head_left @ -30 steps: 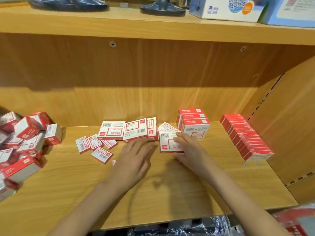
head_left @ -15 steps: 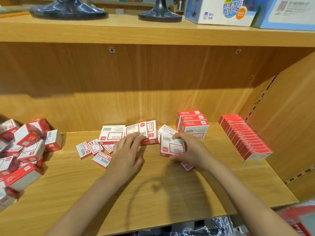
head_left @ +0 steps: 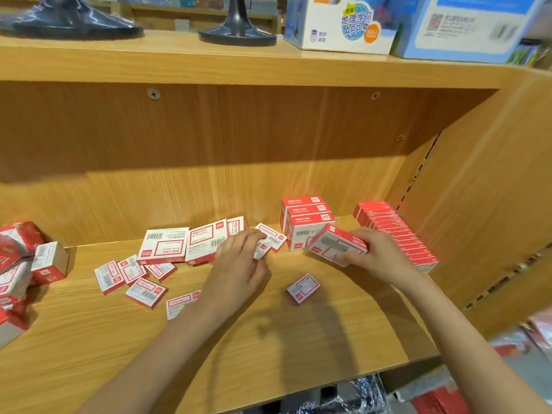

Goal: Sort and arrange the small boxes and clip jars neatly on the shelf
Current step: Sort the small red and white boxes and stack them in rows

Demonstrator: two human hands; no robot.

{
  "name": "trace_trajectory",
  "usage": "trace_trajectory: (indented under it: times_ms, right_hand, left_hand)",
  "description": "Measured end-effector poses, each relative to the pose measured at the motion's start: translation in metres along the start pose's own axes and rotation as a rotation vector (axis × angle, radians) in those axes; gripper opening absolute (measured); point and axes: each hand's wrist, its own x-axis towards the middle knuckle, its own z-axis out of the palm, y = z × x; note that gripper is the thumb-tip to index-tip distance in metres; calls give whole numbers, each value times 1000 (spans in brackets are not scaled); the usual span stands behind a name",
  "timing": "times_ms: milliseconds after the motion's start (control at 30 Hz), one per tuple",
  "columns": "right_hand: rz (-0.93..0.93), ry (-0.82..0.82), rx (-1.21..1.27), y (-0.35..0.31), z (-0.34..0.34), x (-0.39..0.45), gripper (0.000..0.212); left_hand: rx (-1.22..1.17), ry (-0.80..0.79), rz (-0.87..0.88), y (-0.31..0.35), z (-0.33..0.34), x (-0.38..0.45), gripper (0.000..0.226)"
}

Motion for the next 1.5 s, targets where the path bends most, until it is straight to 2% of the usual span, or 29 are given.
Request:
trace_trajectory:
  times_ms: [33,100,200,267,400,567,633,700,833,1100,1267,1500]
  right_hand:
    - [-28,8,-145,3,-1,3,22]
    - [-41,7,-244,4,1,9,28]
    - [-61,35,-167,4,5,13,27]
    - [-67,69,-88,5,4,14,24]
    - [-91,11,-113,7,-3,15,19]
    - [-45,-19,-500,26,-40,26,23]
    - [-67,-63,-551,29,-45,30,29]
    - [-88,-91,-549,28,-45,37,30]
    - [-97,18,-514,31,-48,61,28]
    - [-153,-36,-392,25,-33,99,28]
    - [-230,276,-520,36,-24,90,32]
    - [-160,282,-369,33,-13,85,28]
  left_hand:
    - [-27,-11,-4,6,2,4,40]
    - [-112,-62,-28,18,6,12,46]
    - [-201,-151,-103,32,16,22,67]
    - [-231,-169,-148,33,23,27,73]
    - [-276,-150,-175,30,33,33,68]
    - [-256,-41,-140,28,38,40,63]
    - [-229,-25,-128,30,41,47,65]
    - [-226,-53,-142,32,44,53,68]
    - [-279,-51,-197,31,50,59,69]
    - [-391,-14,-212,30,55,64,73]
    - [-435,-6,-210,30,56,63,75]
    - [-455,1,-225,30,59,61,74]
